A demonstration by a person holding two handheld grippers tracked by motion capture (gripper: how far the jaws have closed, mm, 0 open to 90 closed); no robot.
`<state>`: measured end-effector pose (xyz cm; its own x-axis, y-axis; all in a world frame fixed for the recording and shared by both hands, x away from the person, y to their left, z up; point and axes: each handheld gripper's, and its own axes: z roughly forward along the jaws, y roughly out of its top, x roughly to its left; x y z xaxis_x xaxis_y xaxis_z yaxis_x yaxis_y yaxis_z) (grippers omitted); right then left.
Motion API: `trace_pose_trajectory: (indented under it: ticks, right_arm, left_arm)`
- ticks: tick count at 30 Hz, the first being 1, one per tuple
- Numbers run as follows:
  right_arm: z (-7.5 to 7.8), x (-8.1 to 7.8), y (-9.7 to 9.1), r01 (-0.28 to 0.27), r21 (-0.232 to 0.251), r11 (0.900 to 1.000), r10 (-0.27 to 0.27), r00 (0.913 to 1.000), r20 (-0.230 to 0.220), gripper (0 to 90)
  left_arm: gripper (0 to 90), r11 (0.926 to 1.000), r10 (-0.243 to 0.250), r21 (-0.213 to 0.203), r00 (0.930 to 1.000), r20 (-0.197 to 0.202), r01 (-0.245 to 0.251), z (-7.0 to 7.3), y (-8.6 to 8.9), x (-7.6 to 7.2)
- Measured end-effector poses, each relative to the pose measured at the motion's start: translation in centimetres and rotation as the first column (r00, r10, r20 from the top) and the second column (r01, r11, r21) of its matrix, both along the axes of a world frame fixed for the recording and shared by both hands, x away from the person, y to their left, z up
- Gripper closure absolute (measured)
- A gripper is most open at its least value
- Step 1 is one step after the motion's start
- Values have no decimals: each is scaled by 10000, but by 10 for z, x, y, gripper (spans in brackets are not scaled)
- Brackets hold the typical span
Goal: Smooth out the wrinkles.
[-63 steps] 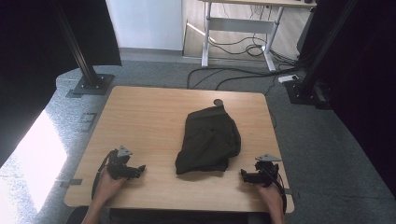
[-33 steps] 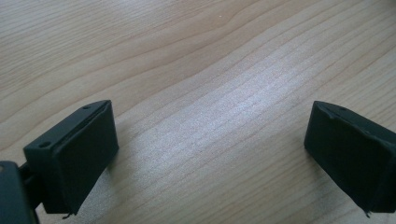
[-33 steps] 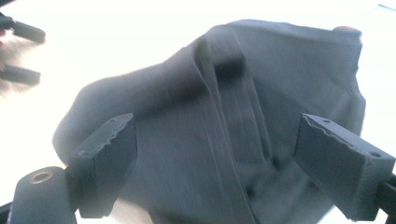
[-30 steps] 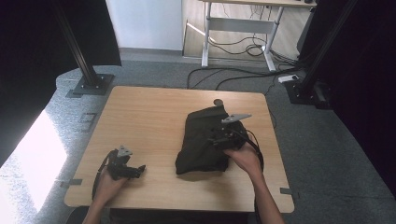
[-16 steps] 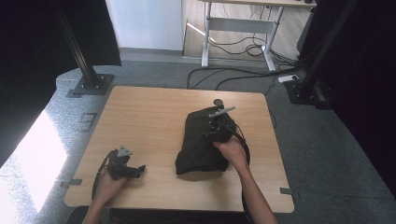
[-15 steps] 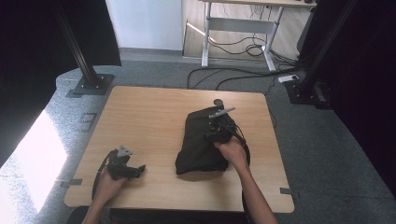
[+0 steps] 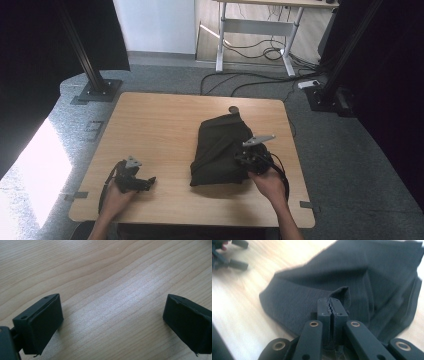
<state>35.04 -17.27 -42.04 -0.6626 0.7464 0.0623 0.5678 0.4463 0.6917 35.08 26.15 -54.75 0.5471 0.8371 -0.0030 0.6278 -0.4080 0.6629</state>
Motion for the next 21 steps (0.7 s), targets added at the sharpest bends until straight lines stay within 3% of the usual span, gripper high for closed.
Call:
trace_pose_trajectory:
  ticks: [2, 3, 4, 6, 12, 14, 16, 17, 19, 21]
  right_arm:
    - [-16, -15, -12, 170, 36, 9998, -169, 9996, -218, 871]
    - [-16, -15, -12, 170, 36, 9998, -169, 9996, -218, 871]
    - [-31, -24, -20, 291, 122, 9995, -287, 9989, -360, 871]
    - [-36, -27, -22, 330, 125, 9994, -324, 9986, -423, 870]
    - [-74, -44, -32, 498, 132, 9987, -483, 9942, -958, 855]
    - [-81, -48, -34, 597, -70, 9982, -601, 9921, -1099, 797]
    - [-81, -51, -41, 889, -32, 9960, -888, 9915, -948, 582]
    - [-81, -51, -41, 889, -32, 9960, -888, 9915, -948, 582]
    - [-70, -48, -45, 970, 165, 9951, -956, 9930, -691, 453]
    - [-57, -40, -43, 1063, 152, 9942, -1059, 9941, -251, 400]
  left_arm:
    - [25, 10000, 20, -24, 10000, 10, -20, 0, 0, 0]
    - [25, 10000, 21, -22, 10000, 6, -21, 0, 0, 0]
    - [25, 10000, 22, -23, 10000, 6, -22, 0, 0, 0]
    - [25, 10000, 18, -23, 10000, 4, -18, 0, 0, 0]
    - [25, 10000, 25, -32, 10000, 5, -25, 0, 0, 0]
    - [25, 10000, 23, -28, 10000, 5, -23, 0, 0, 0]
    - [25, 10000, 25, -28, 10000, 4, -25, 0, 0, 0]
    - [25, 10000, 25, -31, 10000, 5, -25, 0, 0, 0]
    - [25, 10000, 17, -21, 10000, 0, -17, 0, 0, 0]
    - [25, 10000, 19, -23, 10000, 1, -19, 0, 0, 0]
